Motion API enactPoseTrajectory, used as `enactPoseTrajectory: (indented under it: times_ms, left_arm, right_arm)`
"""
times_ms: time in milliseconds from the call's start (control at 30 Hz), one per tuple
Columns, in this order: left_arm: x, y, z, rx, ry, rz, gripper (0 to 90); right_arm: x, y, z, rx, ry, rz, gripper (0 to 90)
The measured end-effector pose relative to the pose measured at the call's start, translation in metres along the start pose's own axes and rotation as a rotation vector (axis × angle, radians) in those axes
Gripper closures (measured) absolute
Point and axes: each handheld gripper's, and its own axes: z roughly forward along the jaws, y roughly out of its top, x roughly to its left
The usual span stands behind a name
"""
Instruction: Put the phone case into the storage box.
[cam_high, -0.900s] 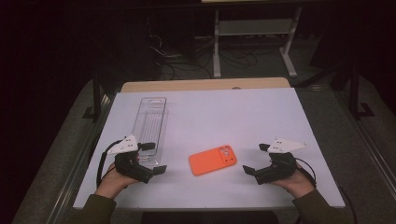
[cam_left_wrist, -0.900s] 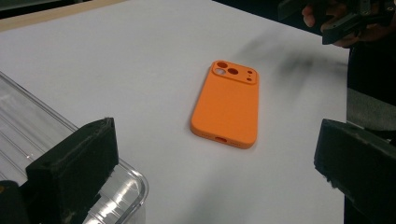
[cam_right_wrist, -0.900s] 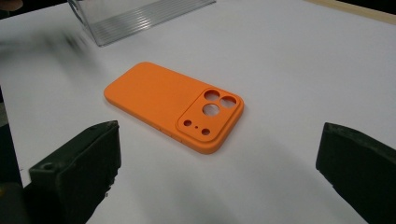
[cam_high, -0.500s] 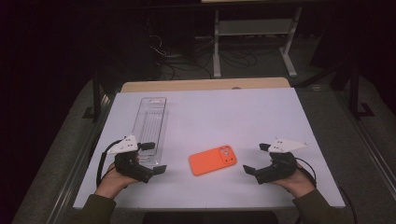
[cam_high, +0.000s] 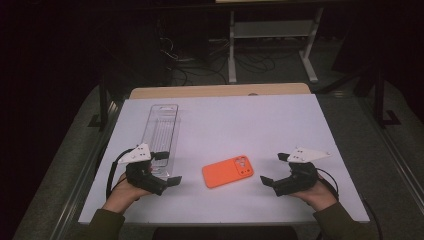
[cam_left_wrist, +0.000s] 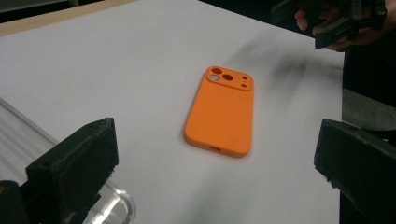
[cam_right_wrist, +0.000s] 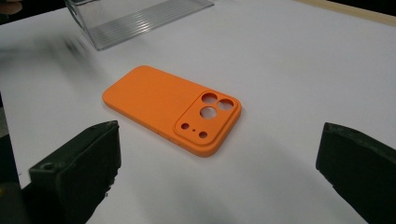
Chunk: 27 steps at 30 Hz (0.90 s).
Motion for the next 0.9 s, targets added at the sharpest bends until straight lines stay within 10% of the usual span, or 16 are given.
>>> enactPoseTrajectory:
  times_ms: [900]
  left_arm:
    - [-0.014, 0.029, 0.052, 0.056, -0.051, 0.019, 0.0]
  right_arm:
    - [0.0, 0.0, 0.001, 0.002, 0.007, 0.001, 0.0]
